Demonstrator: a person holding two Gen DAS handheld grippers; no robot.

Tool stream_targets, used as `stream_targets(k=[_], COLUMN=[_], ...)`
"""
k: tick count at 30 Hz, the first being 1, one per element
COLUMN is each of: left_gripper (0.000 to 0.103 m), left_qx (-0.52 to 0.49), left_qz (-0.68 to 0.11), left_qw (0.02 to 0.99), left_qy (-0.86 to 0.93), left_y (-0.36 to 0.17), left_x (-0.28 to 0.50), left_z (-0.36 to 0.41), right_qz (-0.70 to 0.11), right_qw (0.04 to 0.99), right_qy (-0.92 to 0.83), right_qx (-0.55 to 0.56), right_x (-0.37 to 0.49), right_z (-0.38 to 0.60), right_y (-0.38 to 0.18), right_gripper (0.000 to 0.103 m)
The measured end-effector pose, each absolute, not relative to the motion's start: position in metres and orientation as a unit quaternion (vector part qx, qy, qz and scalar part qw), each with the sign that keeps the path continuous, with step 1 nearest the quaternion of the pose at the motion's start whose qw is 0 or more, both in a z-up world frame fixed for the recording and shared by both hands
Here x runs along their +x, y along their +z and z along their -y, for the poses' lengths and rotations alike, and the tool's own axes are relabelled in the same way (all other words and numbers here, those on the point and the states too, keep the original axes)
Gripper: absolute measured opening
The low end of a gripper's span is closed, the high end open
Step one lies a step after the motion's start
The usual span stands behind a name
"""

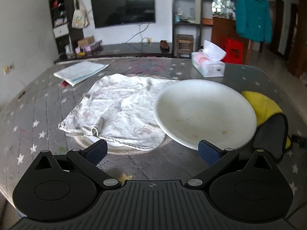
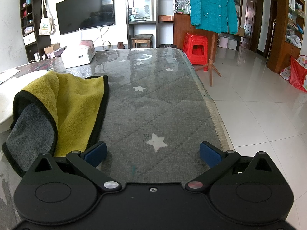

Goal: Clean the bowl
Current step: 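Move the right tool toward the yellow-grey cloth beside the white bowl, then grasp the yellow-grey cloth with the right tool while the left tool grips the bowl rim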

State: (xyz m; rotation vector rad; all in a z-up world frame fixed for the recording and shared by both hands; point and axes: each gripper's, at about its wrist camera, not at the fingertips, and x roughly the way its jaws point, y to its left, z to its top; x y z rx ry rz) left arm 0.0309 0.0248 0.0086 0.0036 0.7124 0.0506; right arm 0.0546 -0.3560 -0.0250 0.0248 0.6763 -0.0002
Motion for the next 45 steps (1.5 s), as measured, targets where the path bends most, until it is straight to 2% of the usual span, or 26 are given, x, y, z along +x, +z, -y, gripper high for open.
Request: stream_targets(k=[2,9,23,32,40,42,45], left_gripper=[0.101,0.08,0.079,0.079,0.079,0.079,0.079], left_qx=[-0.001,-0.017,0.002,0.022,0.017,0.02,0.028], left_qz=[-0.347,-0.37,-0.387,-0.395,-0.414,-0.424,-0.436], left_qw=[0.937,0.929,0.922,0.919,0.91,0.905,0.9], left_qy=[0.031,0.02,0.011,0.003,0.002,-0.001,-0.014], left_y=[0.01,0.008,-0.006,-0.01,-0.02,-0.022,-0.02], left_x=[0.035,0.067,0.101,0.126,0.147,0.153,0.157], left_z=[-0.03,-0.039,-0.032,-0.023,-0.024,-0.025,-0.027], right_qz=[-0.331,-0.329,-0.291,-0.321,-0.341,-0.355,-0.362], right_qw=[0.943,0.944,0.943,0.929,0.923,0.918,0.915], right_qy=[0.0,0.01,0.161,0.181,0.176,0.176,0.172], right_qx=[0.012,0.013,0.005,-0.024,-0.034,-0.034,-0.047], right_x=[0.055,0.05,0.037,0.078,0.11,0.115,0.117], right_z=[0.355,0.355,0.307,0.284,0.276,0.275,0.27], right_y=[-0.025,-0.016,0.039,0.029,0.011,0.004,-0.004], right_gripper=[0.103,0.103,0.103,0.083,0.083,0.076,0.074])
